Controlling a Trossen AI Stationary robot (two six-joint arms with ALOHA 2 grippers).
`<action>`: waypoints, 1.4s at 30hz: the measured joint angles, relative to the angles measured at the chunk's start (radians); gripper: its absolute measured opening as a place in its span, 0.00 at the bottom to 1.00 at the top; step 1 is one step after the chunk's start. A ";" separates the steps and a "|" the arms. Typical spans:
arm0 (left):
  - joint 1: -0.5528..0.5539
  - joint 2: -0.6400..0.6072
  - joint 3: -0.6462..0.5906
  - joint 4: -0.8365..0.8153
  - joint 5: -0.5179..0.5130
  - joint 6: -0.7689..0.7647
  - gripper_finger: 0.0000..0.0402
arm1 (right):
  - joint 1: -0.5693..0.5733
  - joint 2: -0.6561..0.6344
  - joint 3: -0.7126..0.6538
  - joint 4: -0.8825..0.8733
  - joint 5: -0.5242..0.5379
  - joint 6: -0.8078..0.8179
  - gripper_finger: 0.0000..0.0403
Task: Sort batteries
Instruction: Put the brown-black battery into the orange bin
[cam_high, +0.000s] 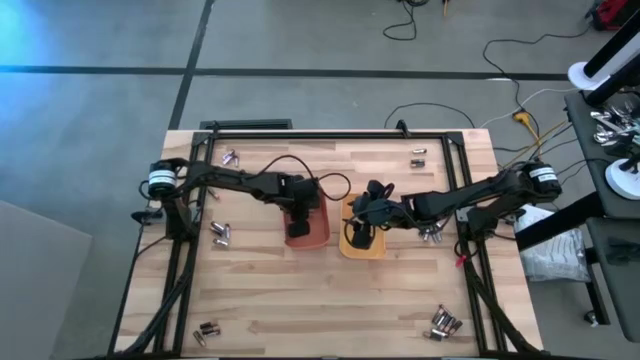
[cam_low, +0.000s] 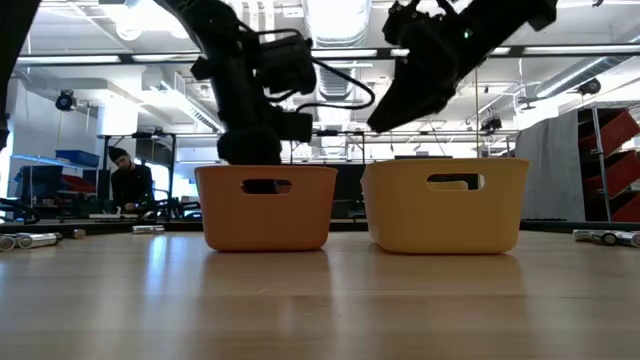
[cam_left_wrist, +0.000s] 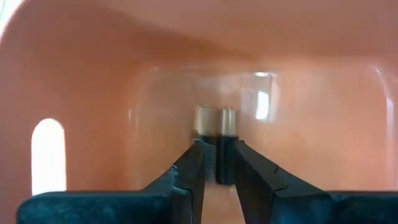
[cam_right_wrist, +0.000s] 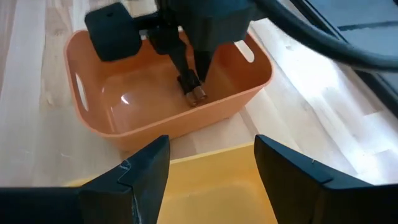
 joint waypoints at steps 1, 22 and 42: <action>-0.007 -0.002 0.015 -0.025 -0.002 -0.001 0.16 | -0.002 -0.011 0.017 -0.036 0.000 -0.011 0.58; -0.234 -0.423 -0.191 0.324 -0.005 -0.017 0.15 | -0.378 -0.110 0.173 -0.824 0.022 -0.311 0.70; -0.275 -0.916 -0.498 0.644 -0.005 0.033 0.15 | -0.705 0.273 0.171 -0.888 0.052 -0.810 0.50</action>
